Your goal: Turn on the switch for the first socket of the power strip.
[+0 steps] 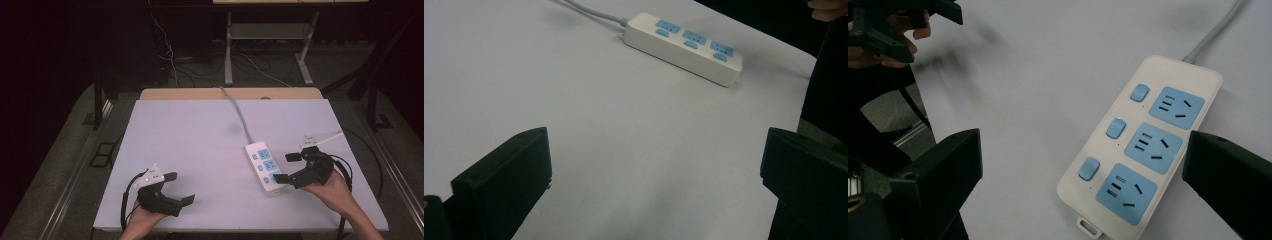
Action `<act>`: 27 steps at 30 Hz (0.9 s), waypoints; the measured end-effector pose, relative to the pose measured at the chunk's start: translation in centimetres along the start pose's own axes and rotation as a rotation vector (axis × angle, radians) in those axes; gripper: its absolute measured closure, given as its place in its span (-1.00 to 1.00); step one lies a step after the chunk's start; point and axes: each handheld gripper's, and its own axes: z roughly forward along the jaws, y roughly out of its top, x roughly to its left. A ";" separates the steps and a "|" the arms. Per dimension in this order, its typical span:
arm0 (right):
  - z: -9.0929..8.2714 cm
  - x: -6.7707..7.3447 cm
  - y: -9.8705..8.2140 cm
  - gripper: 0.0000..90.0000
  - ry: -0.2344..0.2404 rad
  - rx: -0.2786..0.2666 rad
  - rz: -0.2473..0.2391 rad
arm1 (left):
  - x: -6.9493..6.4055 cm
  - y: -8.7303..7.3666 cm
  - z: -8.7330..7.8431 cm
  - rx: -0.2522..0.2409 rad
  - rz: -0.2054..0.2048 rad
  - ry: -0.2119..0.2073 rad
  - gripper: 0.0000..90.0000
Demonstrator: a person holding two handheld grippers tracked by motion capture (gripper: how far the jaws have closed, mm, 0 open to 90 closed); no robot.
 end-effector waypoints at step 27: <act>1.9 -1.3 3.3 -0.95 0.000 0.065 -0.004 | 0.0 0.0 0.1 0.006 0.001 -0.002 -1.00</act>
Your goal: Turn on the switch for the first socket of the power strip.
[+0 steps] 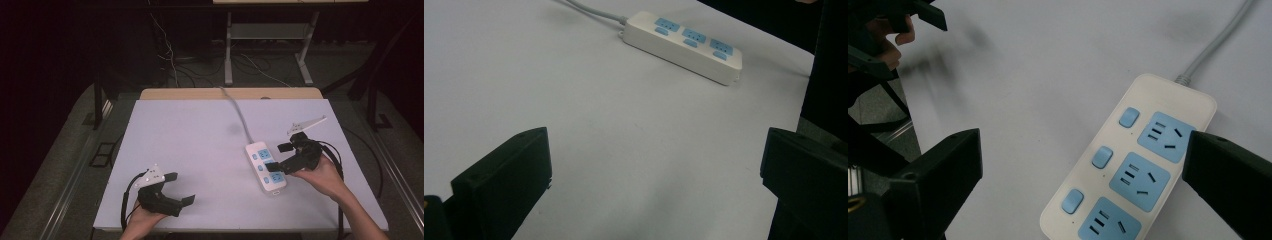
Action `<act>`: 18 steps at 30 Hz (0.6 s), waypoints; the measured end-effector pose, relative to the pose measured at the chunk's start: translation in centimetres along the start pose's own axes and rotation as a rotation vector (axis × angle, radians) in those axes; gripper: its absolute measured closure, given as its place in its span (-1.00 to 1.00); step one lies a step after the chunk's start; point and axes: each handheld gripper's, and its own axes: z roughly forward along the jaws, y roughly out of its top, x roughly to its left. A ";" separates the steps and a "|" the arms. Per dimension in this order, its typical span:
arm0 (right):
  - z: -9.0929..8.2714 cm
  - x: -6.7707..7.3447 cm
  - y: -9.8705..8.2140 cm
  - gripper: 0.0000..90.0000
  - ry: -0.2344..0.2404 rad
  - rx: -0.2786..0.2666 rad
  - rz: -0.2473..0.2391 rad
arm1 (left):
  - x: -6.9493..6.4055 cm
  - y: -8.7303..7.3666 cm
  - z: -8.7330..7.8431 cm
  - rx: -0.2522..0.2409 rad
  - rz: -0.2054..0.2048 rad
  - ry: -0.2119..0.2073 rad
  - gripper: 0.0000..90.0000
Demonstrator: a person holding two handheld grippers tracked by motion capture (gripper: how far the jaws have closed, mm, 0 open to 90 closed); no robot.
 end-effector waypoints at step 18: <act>0.6 -1.8 1.5 -0.95 -0.003 -0.015 0.053 | 0.0 0.0 0.0 0.001 -0.002 -0.001 -1.00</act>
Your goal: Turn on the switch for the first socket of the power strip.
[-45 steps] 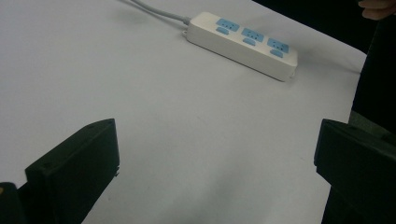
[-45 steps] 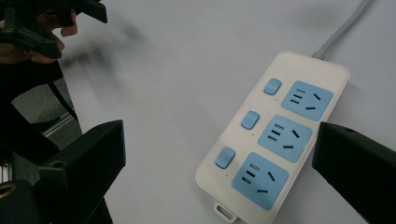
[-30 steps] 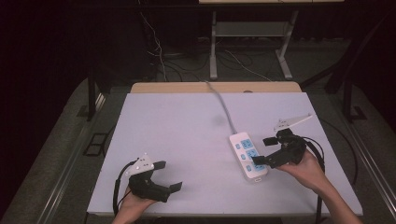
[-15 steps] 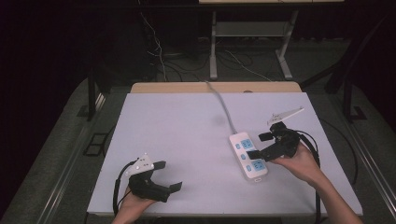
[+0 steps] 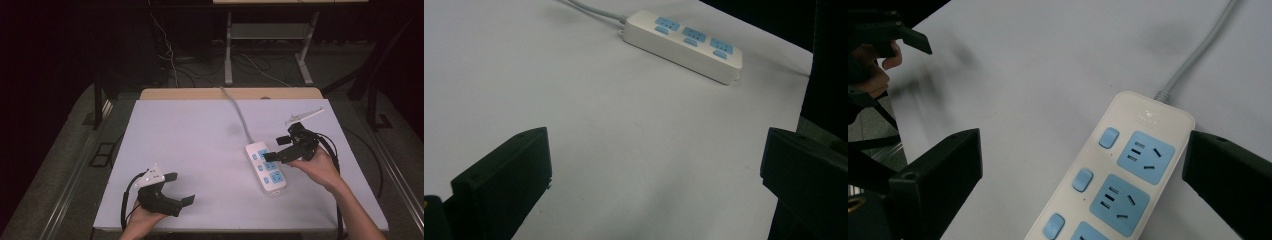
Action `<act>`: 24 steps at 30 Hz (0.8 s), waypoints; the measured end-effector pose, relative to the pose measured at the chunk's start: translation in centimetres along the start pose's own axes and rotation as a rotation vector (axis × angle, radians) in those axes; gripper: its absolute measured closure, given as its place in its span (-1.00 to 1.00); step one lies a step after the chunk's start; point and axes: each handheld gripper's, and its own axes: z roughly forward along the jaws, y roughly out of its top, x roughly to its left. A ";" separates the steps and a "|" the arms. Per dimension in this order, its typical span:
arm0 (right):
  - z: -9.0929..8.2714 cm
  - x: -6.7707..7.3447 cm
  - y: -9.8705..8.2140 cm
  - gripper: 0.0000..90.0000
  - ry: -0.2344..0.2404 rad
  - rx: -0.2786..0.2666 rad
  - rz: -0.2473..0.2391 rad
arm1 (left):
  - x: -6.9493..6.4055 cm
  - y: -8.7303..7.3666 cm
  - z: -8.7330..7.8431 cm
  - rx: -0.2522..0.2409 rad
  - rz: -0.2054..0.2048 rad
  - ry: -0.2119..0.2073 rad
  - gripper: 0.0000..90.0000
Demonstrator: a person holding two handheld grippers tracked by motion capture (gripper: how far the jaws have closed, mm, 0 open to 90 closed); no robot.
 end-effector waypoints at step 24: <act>3.0 -0.7 1.6 -0.13 0.003 0.071 -0.023 | 0.1 0.0 -0.1 -0.003 -0.002 -0.001 -1.00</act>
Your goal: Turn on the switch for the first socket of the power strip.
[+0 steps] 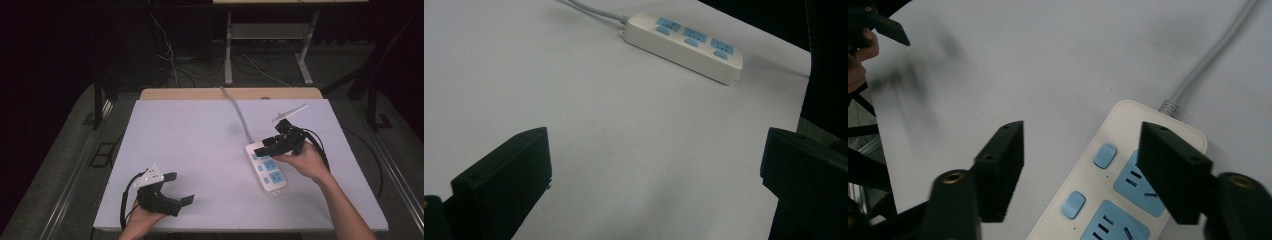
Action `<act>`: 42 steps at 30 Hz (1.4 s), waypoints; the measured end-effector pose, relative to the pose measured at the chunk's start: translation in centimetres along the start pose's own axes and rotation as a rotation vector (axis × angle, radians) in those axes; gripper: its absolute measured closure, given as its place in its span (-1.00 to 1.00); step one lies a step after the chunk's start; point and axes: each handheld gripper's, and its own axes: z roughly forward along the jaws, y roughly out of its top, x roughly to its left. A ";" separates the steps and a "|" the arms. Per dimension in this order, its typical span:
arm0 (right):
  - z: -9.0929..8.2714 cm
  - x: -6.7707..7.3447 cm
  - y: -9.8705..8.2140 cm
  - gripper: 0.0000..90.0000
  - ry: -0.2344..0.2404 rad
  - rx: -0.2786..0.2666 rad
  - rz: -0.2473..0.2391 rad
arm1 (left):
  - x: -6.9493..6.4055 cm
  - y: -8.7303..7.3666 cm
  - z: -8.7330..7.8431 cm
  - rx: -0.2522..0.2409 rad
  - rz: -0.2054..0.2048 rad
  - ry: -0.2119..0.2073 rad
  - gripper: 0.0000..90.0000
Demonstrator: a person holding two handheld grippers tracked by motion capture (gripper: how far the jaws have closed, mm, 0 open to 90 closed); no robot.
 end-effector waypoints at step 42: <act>4.6 -2.3 -0.7 0.99 0.038 0.083 -0.005 | 0.2 0.0 -0.1 0.001 0.003 0.003 -1.00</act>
